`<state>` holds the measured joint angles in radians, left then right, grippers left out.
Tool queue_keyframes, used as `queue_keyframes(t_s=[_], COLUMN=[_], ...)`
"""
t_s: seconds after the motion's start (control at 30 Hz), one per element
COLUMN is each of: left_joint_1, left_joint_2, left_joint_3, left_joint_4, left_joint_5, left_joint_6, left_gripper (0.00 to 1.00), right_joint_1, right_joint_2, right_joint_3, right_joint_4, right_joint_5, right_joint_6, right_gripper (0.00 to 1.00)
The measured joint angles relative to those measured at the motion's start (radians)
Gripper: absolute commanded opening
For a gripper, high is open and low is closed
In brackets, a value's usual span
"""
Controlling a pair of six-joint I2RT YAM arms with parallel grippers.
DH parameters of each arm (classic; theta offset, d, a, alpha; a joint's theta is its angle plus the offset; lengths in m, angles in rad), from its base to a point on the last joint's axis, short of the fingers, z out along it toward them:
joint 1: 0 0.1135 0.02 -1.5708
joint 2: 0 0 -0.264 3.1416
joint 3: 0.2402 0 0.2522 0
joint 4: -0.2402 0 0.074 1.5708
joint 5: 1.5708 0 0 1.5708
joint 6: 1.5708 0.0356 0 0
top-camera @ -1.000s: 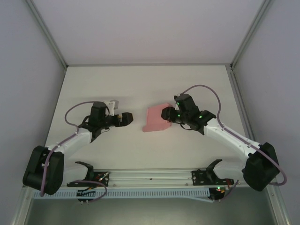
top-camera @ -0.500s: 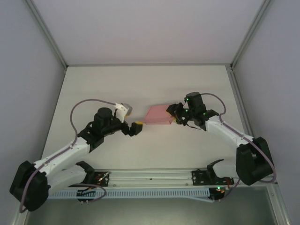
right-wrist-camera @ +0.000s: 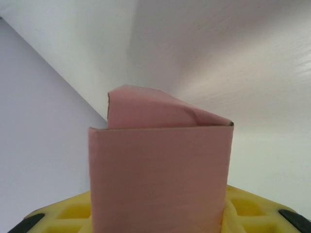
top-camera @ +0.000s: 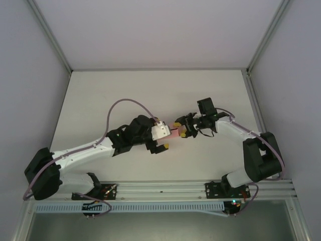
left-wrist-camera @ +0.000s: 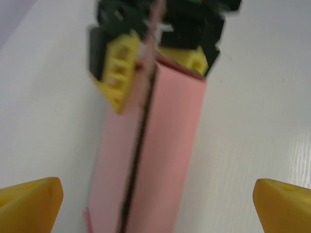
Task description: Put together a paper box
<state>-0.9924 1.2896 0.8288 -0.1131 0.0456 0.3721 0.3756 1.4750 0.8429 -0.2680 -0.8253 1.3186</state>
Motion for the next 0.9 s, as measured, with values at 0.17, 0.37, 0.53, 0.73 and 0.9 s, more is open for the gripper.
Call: queue_keyframes(t_s=[0.17,0.37,0.53,0.73,0.9], left_joint_1=[-0.018,-0.019,-0.022,-0.027,-0.010], left_joint_2=[0.082,0.114,0.087,0.030,0.024], left_joint_3=[0.023,0.023,0.008,-0.014,-0.011], left_joint_4=[-0.067,-0.074,-0.036,-0.015,-0.031], left_joint_5=[-0.064,-0.184,-0.224,-0.226,-0.195], left_joint_6=[0.032,0.034,0.047,0.066,0.069], left_gripper=[0.98,0.80,0.57,0.47,0.45], right_joint_1=[-0.013,-0.015,-0.018,-0.023,-0.054], right_joint_2=[0.013,0.029,0.029,-0.006,-0.074], right_joint_3=[0.008,0.008,0.008,0.007,0.020], right_joint_4=[-0.004,-0.035,-0.048,-0.047,-0.085], right_joint_5=[-0.055,-0.105,-0.124,-0.119,-0.042], right_joint_6=[0.002,-0.001,-0.002,-0.010,-0.139], right_gripper=[0.37,0.40,0.48,0.79,1.00])
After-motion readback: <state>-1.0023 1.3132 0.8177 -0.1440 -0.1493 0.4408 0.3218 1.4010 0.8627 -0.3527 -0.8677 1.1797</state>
